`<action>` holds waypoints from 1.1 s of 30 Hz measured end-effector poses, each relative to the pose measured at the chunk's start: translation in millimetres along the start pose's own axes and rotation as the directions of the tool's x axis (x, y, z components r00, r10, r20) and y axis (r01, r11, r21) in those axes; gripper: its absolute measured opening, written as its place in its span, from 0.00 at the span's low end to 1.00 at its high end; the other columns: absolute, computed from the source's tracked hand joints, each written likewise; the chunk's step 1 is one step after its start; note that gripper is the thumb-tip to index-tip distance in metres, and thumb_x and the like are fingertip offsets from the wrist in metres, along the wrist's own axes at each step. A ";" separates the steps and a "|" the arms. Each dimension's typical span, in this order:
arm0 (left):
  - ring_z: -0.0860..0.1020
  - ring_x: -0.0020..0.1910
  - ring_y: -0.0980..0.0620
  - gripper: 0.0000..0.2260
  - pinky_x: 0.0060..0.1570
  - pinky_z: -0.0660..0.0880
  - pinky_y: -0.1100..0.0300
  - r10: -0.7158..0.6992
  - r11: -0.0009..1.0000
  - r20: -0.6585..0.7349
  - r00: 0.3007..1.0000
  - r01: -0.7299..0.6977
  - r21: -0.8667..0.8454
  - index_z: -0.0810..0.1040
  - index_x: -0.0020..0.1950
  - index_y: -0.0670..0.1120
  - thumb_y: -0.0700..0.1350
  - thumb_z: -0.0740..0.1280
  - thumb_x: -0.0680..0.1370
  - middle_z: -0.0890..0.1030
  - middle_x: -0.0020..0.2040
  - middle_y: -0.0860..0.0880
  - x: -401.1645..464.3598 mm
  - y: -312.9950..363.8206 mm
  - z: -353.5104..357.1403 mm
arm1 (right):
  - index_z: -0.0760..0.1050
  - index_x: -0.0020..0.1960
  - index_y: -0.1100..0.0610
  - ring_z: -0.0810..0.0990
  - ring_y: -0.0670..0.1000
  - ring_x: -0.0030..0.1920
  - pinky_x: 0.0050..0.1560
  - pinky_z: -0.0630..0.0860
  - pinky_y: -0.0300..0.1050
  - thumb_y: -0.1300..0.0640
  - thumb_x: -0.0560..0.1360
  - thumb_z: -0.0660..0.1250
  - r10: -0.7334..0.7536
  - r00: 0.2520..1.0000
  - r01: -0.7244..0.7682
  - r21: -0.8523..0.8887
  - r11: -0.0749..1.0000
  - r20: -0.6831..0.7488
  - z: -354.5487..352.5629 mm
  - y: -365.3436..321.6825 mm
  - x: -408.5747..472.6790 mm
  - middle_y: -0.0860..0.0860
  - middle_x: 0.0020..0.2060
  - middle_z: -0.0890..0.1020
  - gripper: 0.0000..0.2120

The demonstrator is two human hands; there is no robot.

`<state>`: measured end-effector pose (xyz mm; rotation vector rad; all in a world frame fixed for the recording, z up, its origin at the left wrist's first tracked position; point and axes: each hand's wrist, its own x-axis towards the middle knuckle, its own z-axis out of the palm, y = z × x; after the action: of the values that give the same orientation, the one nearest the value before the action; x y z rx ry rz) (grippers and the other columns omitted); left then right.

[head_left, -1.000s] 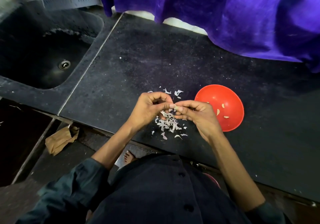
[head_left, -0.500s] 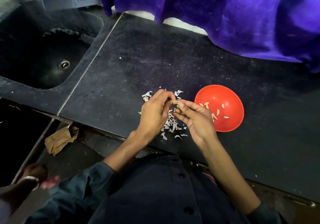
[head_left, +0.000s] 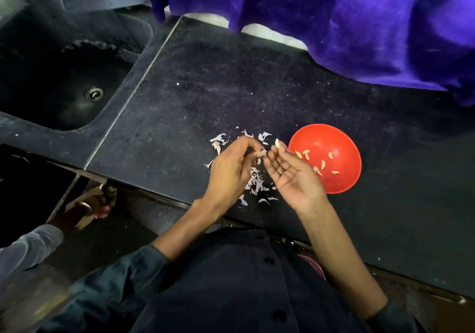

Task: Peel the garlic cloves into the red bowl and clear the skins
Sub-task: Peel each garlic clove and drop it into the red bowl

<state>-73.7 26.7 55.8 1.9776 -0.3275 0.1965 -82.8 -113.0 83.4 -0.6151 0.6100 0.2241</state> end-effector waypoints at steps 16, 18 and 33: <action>0.78 0.31 0.55 0.02 0.27 0.78 0.60 -0.265 0.798 0.179 0.947 0.320 -0.510 0.82 0.46 0.41 0.36 0.71 0.75 0.83 0.38 0.47 16.7 4.5 -9.0 | 0.76 0.58 0.69 0.83 0.52 0.43 0.44 0.81 0.44 0.63 0.71 0.67 -0.059 0.989 0.095 -0.272 0.958 0.135 -10.3 5.6 -3.0 0.58 0.42 0.83 0.17; 0.77 0.31 0.55 0.01 0.26 0.76 0.62 -0.273 0.789 0.202 0.941 0.339 -0.512 0.81 0.46 0.40 0.36 0.71 0.75 0.82 0.37 0.49 17.0 4.3 -10.3 | 0.77 0.57 0.68 0.82 0.52 0.44 0.45 0.81 0.44 0.63 0.71 0.68 -0.066 0.987 0.107 -0.306 0.946 0.144 -11.6 5.6 -3.1 0.57 0.43 0.83 0.16; 0.78 0.32 0.53 0.02 0.27 0.78 0.56 -0.242 0.870 0.126 0.962 0.273 -0.410 0.80 0.43 0.44 0.38 0.71 0.76 0.81 0.36 0.50 18.3 1.7 -5.6 | 0.80 0.49 0.66 0.82 0.48 0.35 0.40 0.81 0.41 0.66 0.67 0.69 -0.145 0.983 0.175 -0.345 0.922 0.112 -6.9 7.0 -1.1 0.54 0.35 0.84 0.11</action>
<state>-56.9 28.6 64.8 1.5744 -0.1312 -0.1131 -89.5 -111.6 76.3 -0.9956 0.4362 0.2065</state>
